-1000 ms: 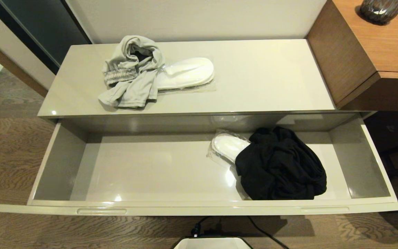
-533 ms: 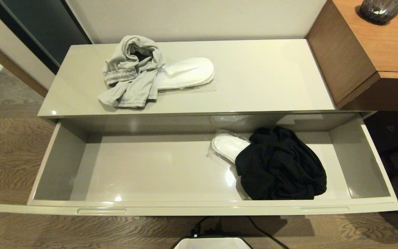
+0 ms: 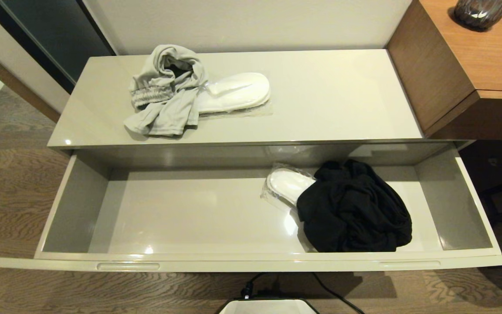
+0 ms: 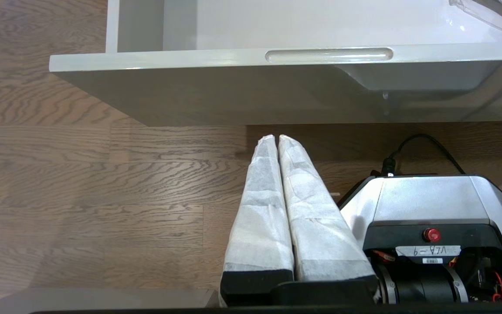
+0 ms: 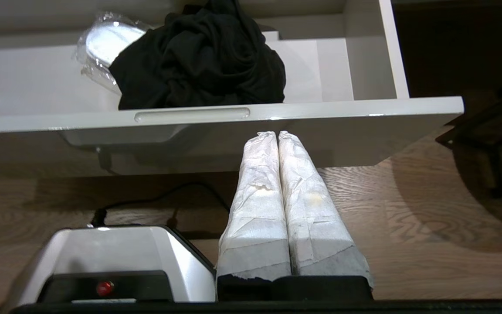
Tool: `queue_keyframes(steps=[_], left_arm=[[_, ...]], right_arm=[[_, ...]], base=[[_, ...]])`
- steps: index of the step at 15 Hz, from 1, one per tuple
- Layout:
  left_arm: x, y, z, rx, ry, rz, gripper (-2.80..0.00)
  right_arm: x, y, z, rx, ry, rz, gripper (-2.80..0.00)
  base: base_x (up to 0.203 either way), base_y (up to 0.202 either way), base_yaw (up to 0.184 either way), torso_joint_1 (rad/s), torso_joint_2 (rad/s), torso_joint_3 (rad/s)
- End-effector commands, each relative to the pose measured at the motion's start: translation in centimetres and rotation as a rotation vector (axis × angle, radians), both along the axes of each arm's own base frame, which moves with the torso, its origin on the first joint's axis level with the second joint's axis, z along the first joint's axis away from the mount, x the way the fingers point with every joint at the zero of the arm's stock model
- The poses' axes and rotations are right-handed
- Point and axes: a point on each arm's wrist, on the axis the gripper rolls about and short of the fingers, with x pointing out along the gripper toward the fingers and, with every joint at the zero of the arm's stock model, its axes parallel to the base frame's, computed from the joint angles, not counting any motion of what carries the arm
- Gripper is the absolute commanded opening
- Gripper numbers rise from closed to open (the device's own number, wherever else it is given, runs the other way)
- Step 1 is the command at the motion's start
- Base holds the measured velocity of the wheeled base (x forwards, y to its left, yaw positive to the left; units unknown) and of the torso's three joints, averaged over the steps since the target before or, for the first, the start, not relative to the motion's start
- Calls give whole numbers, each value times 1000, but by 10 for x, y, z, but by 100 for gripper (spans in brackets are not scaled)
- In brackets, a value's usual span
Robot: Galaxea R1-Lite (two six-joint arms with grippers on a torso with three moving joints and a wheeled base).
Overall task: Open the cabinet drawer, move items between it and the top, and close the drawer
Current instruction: Close the drawer
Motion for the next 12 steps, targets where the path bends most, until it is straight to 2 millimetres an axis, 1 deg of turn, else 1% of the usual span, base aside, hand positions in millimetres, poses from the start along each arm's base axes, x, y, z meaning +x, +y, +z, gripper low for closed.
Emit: queue_keyframes(steps=[1,4,5,6,7,9,10,11,12], left_arm=[[0,0,0,1,7,2,-280],[0,0,0,-4,6,3,-280],[0,0,0,-3,1,4,-280],[-1,0,5,-2,-15,6,-280],[-4,0,18,-6,-46,3,-280],[-6,0,34,-40,-59,2,-280],[-3,0,43,-84,-36,9,-280],[4,0,54,-130,13,19,-280],[13,0,62,-190,73,35,-280]], right_arm=[[0,0,0,-13,2,0,-280],[-1,0,3,-1,-8,-5,-280],[-5,0,13,7,-28,-5,-280],[-13,0,30,25,-51,0,-280],[-22,0,41,47,-32,12,-280],[-34,1,49,85,41,52,-280],[-43,2,57,96,56,89,-280],[-47,3,58,109,82,123,-280],[-48,3,65,123,73,138,-280]], base=[[0,0,0,0,0,0],[0,0,0,0,0,0],[0,0,0,0,0,0],[0,0,0,0,0,0],[0,0,0,0,0,0],[0,0,0,0,0,0],[0,0,0,0,0,0],[0,0,0,0,0,0],[0,0,0,0,0,0]])
